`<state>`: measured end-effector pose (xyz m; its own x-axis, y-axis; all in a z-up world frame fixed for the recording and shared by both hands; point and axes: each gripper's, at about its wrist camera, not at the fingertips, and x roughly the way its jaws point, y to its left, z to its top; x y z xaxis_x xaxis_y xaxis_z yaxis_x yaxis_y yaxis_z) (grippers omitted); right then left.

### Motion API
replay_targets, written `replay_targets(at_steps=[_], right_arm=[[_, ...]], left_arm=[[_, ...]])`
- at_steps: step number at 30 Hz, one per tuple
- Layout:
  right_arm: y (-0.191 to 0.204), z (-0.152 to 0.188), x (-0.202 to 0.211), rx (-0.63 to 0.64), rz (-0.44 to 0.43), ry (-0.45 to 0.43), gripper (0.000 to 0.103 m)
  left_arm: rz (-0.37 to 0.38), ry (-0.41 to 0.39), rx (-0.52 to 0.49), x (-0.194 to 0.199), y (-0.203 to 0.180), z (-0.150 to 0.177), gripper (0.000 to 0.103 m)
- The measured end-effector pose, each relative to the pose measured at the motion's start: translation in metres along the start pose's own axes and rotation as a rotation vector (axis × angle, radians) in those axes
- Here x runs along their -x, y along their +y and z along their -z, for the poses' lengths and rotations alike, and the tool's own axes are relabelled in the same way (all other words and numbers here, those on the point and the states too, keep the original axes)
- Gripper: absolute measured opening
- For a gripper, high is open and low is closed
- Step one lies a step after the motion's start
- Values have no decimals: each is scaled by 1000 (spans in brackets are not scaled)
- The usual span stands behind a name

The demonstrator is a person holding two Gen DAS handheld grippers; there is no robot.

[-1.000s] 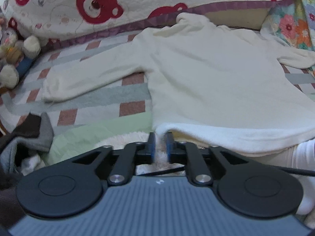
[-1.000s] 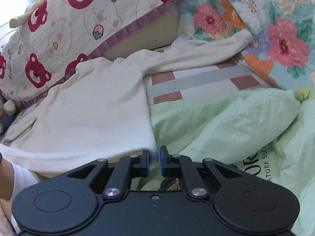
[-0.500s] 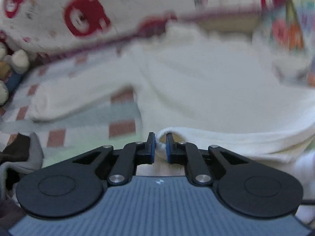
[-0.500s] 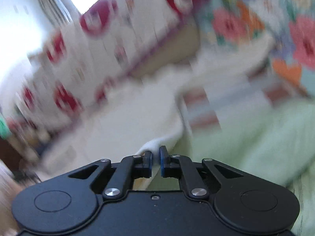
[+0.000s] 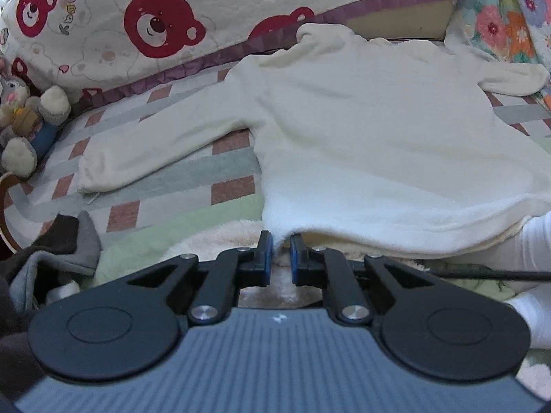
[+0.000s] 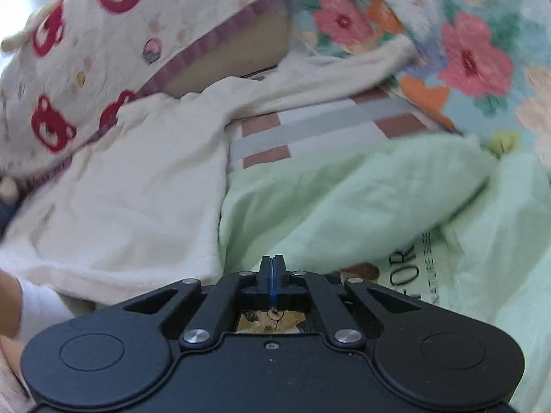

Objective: Fold clothes
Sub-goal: 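Open both grippers to release the folded hem onto the fleece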

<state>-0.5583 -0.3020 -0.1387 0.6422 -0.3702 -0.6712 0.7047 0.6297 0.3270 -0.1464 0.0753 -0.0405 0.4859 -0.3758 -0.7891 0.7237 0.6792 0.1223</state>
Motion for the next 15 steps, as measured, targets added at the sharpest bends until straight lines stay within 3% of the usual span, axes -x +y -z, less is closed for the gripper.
replay_targets(at_steps=[5, 10, 13, 15], right_arm=[[16, -27, 3, 31, -83, -66, 9], [53, -61, -24, 90, -177, -82, 9], [81, -84, -48, 141, -246, -65, 9], [105, -102, -67, 177, -309, -36, 11]], left_arm=[[32, 10, 20, 15, 8, -10, 11], [-10, -28, 6, 45, 21, -23, 11], [19, -44, 95, 55, 39, -36, 12], [62, -72, 169, 50, 47, -48, 18]])
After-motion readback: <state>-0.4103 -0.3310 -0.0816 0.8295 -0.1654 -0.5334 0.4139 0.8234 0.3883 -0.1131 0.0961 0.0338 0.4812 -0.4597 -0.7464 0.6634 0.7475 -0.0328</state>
